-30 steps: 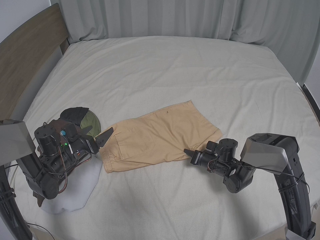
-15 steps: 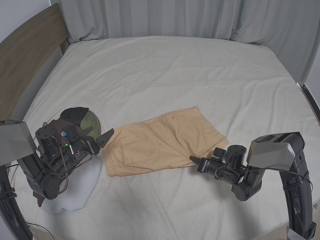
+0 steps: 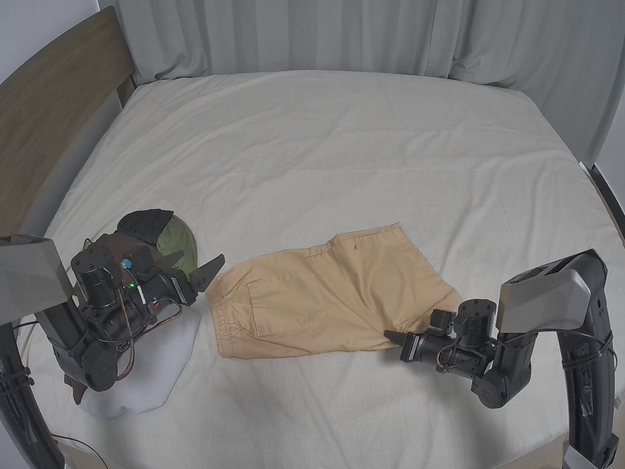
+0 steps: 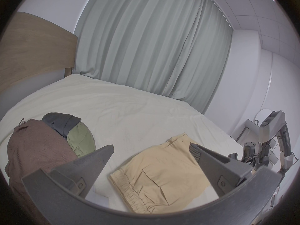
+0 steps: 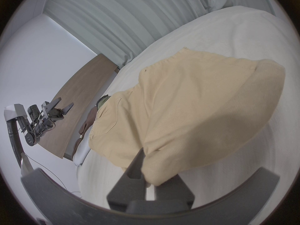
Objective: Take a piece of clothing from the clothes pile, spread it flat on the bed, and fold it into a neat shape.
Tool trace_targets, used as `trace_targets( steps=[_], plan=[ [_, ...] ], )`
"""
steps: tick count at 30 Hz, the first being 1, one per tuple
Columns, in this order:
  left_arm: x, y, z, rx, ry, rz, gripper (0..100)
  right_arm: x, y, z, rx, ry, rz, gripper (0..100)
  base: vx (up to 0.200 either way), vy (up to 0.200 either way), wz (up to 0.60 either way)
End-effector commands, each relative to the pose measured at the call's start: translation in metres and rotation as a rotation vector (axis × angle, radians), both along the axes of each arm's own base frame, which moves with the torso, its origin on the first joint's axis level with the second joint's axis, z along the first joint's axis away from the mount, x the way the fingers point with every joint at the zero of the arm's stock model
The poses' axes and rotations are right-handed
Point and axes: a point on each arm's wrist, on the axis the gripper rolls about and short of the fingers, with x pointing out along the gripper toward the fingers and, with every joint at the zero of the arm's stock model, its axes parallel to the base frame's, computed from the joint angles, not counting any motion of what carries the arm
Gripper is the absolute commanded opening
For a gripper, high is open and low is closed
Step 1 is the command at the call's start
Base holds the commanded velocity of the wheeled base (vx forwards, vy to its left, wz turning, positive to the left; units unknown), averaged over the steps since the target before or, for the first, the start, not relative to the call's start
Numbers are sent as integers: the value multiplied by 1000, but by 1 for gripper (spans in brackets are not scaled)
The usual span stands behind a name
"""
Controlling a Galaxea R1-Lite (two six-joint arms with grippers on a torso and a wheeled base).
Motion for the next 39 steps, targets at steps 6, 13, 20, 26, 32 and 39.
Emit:
trace_targets(
  steps=[6,13,20,26,32,39],
  plan=[
    [0,-1,0,2,0,-1,100,-33,-12,7,-62,73,-22,0,0,0,0],
    [1,0,-5,7,14,0,100,-49,-18,4,-114,121,-59,0,0,0,0],
    [1,-1,-6,8,15,-2,100,-58,-22,3,-127,151,-61,0,0,0,0],
    [2,-2,-10,5,29,-29,100,-58,-22,3,-134,150,-73,0,0,0,0],
    [-3,-1,-13,-2,53,-102,100,-60,-22,4,-131,159,-68,100,0,0,0],
    [-6,-2,-14,-16,70,-125,100,-85,-18,24,-113,166,32,100,0,0,0]
  ],
)
